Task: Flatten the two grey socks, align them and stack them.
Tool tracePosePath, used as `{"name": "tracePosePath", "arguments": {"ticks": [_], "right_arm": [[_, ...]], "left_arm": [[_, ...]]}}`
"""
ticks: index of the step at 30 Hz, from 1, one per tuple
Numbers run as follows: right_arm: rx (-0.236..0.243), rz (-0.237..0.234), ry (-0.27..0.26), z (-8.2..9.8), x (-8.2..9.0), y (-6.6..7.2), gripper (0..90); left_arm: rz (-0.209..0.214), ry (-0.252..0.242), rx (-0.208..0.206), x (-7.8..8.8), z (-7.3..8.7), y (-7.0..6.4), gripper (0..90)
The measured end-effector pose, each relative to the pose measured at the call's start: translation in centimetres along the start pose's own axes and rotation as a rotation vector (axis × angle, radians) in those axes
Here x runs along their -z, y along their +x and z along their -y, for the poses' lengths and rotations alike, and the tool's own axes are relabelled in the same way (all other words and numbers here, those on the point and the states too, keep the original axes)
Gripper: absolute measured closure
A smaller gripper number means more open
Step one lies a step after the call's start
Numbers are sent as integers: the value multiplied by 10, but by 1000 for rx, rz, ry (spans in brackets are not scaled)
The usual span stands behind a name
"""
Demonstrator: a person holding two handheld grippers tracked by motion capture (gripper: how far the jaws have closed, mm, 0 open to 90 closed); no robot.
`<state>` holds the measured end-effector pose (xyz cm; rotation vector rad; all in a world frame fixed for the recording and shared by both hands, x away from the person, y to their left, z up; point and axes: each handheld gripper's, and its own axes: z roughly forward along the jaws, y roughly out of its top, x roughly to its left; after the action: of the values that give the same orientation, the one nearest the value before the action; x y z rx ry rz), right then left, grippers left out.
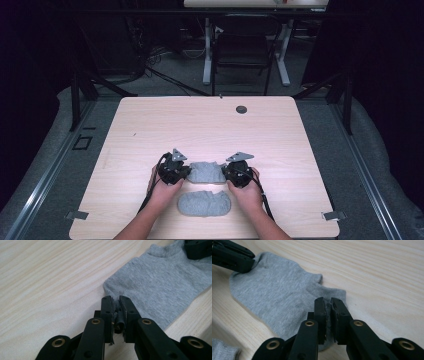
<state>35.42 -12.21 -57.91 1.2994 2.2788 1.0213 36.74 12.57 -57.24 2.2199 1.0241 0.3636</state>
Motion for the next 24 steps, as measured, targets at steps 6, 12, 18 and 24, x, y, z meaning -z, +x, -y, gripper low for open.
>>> {"name": "tracePosePath", "arguments": {"ticks": [6, 12, 18, 24], "right_arm": [[8, 12, 4, 0, 1, -2, 831], [-4, -3, 3, -2, 2, 0, 797], [13, -1, -43, -14, 9, 1, 774], [-2, 23, -45, -16, 9, -9, 729]], "left_arm": [[-5, -1, 2, 2, 2, -1, 815], [15, -23, 13, 6, 0, 2, 742], [16, -34, 55, 10, -5, 10, 684], [11, -21, 57, 5, -10, 9, 637]]}}
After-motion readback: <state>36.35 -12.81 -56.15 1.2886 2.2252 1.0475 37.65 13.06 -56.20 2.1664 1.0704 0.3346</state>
